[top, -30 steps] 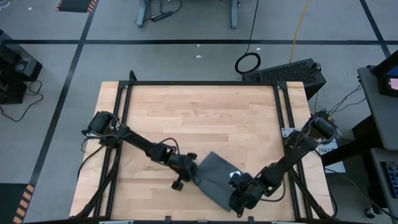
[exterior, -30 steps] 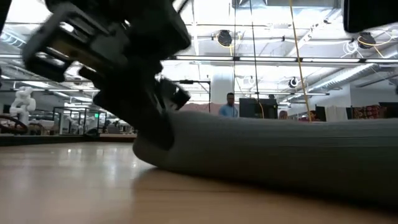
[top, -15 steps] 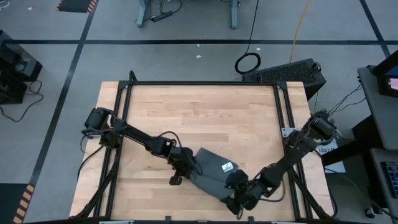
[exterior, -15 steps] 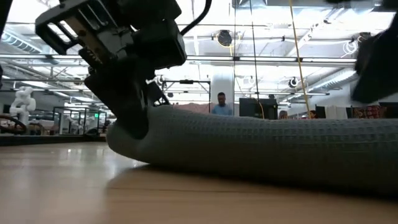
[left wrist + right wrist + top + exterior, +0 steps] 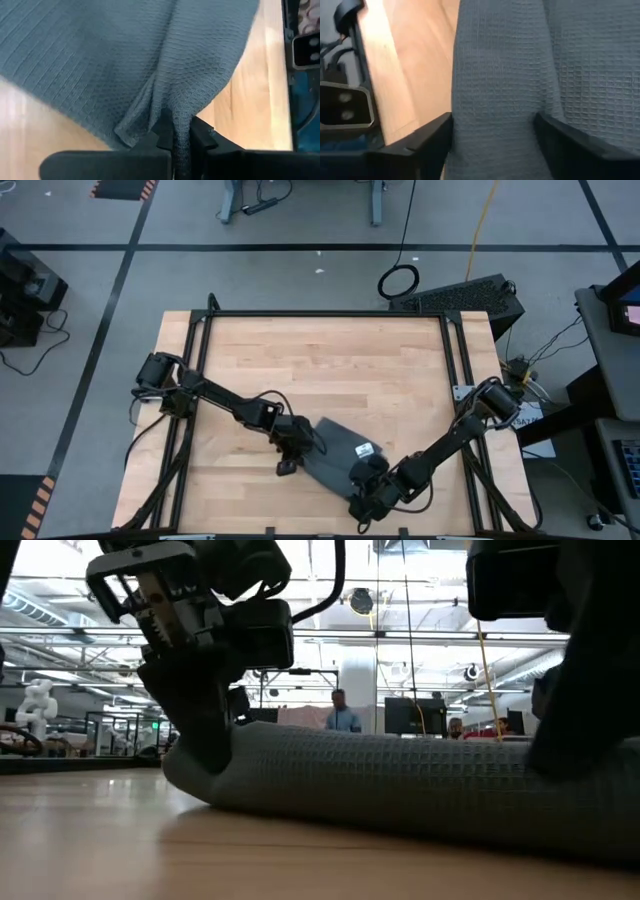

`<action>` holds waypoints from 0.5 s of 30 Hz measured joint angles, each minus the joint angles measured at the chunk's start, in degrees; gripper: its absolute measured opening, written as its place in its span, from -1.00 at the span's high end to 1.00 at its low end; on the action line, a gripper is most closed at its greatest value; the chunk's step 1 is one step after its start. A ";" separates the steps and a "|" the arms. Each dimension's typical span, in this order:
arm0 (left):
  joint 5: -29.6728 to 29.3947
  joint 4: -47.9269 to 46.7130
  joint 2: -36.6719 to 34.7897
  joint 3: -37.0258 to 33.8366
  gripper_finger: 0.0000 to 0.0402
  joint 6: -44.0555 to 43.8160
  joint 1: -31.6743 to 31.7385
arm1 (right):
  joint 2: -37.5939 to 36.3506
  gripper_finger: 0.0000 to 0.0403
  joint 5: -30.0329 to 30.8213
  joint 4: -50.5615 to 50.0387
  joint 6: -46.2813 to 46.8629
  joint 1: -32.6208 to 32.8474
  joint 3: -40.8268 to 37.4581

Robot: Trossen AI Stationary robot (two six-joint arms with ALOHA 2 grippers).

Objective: Roll towel
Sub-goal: Roll the gray towel on the center of table

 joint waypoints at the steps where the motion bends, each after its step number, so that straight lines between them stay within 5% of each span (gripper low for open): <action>1: 0.23 0.02 -0.11 0.02 0.91 -1.42 -0.17 | -0.02 -0.36 -1.07 0.11 -0.02 -0.07 0.00; 13: 8.90 3.97 -2.40 0.06 0.91 -20.95 -1.36 | -0.37 0.87 -24.90 1.72 -9.19 -4.86 -0.03; 15: 12.07 5.92 -2.36 0.04 0.91 -24.04 -0.95 | -0.35 0.94 -29.68 3.94 -11.18 -5.90 -0.09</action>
